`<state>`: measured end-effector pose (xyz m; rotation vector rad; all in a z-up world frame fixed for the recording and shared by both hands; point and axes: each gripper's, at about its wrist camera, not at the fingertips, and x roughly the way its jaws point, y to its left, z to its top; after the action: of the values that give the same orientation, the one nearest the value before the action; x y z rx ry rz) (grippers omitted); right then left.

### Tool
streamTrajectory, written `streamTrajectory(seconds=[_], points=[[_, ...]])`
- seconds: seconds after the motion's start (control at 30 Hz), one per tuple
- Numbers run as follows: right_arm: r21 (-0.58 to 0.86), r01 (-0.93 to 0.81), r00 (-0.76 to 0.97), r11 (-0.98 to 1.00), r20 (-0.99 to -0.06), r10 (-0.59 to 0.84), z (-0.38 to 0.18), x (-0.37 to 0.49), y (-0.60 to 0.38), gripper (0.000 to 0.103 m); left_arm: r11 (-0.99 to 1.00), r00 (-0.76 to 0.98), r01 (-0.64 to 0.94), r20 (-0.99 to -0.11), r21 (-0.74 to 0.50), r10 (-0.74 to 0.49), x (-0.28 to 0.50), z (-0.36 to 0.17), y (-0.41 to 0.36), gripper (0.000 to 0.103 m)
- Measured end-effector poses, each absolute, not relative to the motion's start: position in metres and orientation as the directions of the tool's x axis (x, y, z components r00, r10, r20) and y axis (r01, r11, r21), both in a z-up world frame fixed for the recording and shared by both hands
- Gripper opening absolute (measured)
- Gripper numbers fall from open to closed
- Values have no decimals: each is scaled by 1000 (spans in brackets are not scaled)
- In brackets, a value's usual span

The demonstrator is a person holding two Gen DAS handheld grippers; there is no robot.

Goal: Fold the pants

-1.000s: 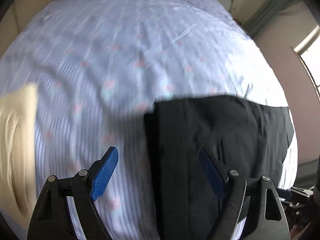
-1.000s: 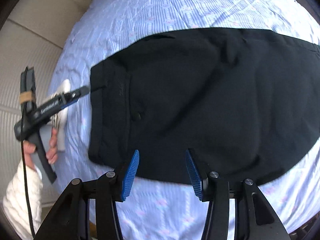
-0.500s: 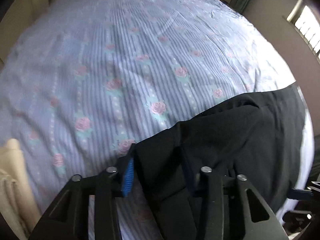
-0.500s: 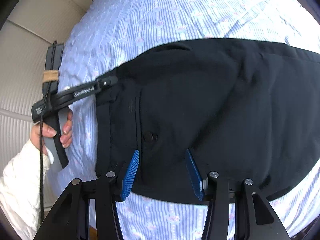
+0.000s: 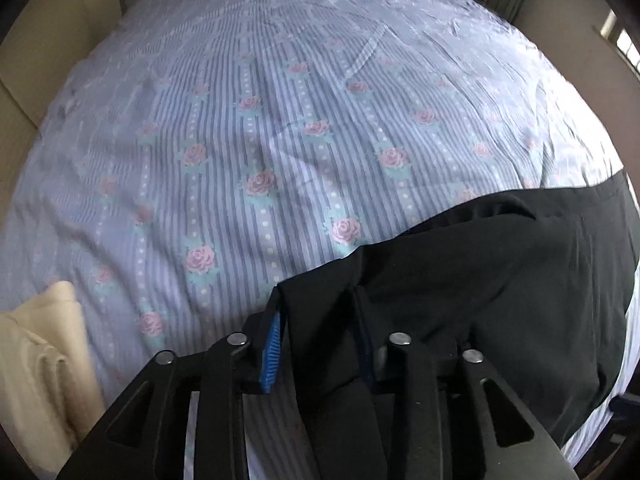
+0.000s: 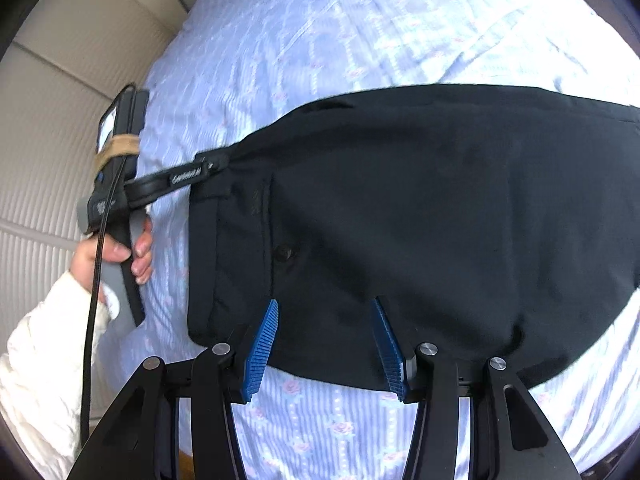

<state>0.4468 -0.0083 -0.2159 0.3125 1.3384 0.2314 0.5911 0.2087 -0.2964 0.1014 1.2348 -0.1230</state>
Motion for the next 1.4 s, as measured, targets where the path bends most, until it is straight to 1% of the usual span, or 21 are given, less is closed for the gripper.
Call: streamTrajectory(seconds=[0.03, 0.07, 0.1, 0.13, 0.3, 0.43, 0.57, 0.7, 0.87, 1.1, 1.23, 1.4], points=[[356, 25, 227, 934, -912, 342, -212, 445, -14, 50, 986, 344, 159, -939, 51, -7, 586, -285, 203, 44], [365, 34, 242, 931, -906, 346, -206, 443, -22, 50, 982, 365, 169, -931, 80, 13, 582, -274, 201, 48], [367, 37, 253, 930, -903, 346, -202, 441, -29, 50, 977, 393, 191, -920, 96, 13, 575, -260, 197, 56], [365, 43, 267, 930, -901, 341, -196, 438, -37, 50, 971, 417, 218, -909, 99, -1, 568, -242, 190, 58], [376, 59, 349, 925, -876, 333, -156, 411, -87, 50, 952, 505, 301, -857, 64, -102, 528, -164, 157, 59], [362, 57, 435, 930, -848, 304, -117, 384, -131, 50, 916, 540, 400, -814, 25, -214, 497, -106, 107, 67], [362, 99, 513, 927, -817, 264, -89, 362, -183, 50, 879, 534, 477, -798, 13, -278, 484, -75, 45, 69], [379, 171, 558, 910, -798, 228, -74, 347, -251, 50, 828, 500, 560, -787, -24, -361, 483, -55, -41, 72], [387, 269, 611, 882, -776, 155, -63, 331, -354, 50, 772, 449, 633, -783, -60, -430, 494, -52, -139, 73], [429, 414, 652, 802, -755, 67, -81, 339, -499, 50, 663, 364, 745, -787, -75, -499, 540, -69, -295, 73], [471, 499, 680, 727, -733, 7, -105, 350, -571, 50, 596, 299, 798, -800, -90, -521, 581, -98, -388, 74], [502, 574, 691, 646, -721, -54, -152, 374, -636, 50, 518, 237, 853, -839, -62, -490, 619, -153, -481, 74]])
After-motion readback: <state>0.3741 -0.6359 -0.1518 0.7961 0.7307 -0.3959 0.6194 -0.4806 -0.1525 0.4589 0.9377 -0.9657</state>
